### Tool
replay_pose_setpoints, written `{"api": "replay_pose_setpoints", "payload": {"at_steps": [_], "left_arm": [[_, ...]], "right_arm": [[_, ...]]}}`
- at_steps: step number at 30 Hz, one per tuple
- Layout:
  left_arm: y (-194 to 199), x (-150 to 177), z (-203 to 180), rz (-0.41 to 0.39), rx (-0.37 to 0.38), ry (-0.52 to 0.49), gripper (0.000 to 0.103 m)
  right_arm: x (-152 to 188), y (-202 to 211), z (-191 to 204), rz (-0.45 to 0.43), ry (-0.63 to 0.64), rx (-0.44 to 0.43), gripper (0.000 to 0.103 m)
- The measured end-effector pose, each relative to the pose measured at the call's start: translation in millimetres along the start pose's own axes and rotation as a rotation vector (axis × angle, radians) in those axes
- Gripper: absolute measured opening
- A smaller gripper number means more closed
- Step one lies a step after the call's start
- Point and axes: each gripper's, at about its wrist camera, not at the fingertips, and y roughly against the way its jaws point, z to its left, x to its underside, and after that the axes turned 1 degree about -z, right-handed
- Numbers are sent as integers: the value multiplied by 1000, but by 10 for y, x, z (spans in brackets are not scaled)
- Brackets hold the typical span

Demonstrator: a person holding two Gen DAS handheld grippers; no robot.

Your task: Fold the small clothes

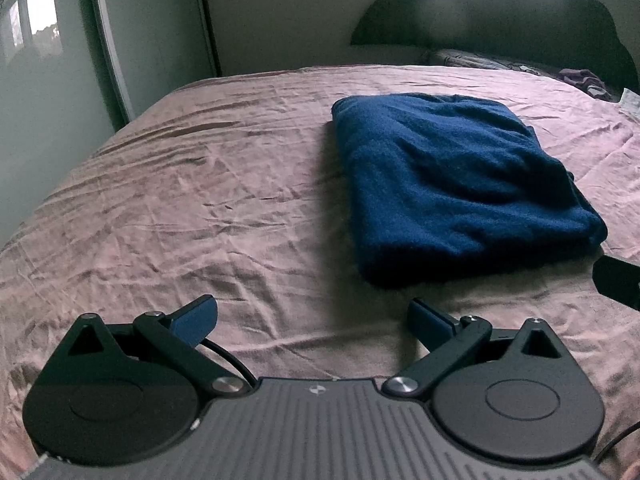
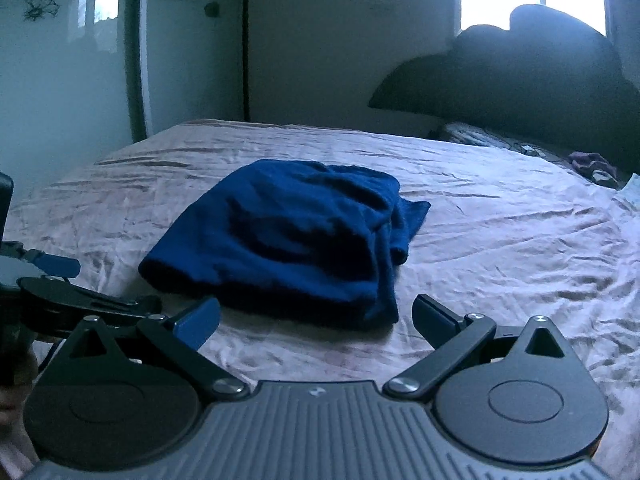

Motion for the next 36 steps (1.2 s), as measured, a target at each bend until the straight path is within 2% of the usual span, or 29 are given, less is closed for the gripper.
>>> {"api": "replay_pose_setpoints", "payload": {"at_steps": [6, 11, 36], "left_arm": [[-5, 2, 2, -2, 1, -4, 102], [-24, 1, 7, 8, -1, 1, 103], [-22, 15, -6, 7, -5, -2, 103]], "right_arm": [[26, -41, 15, 25, -2, -6, 103], [18, -9, 65, 6, 42, 22, 103], [47, -23, 122, 15, 68, 9, 103]]}}
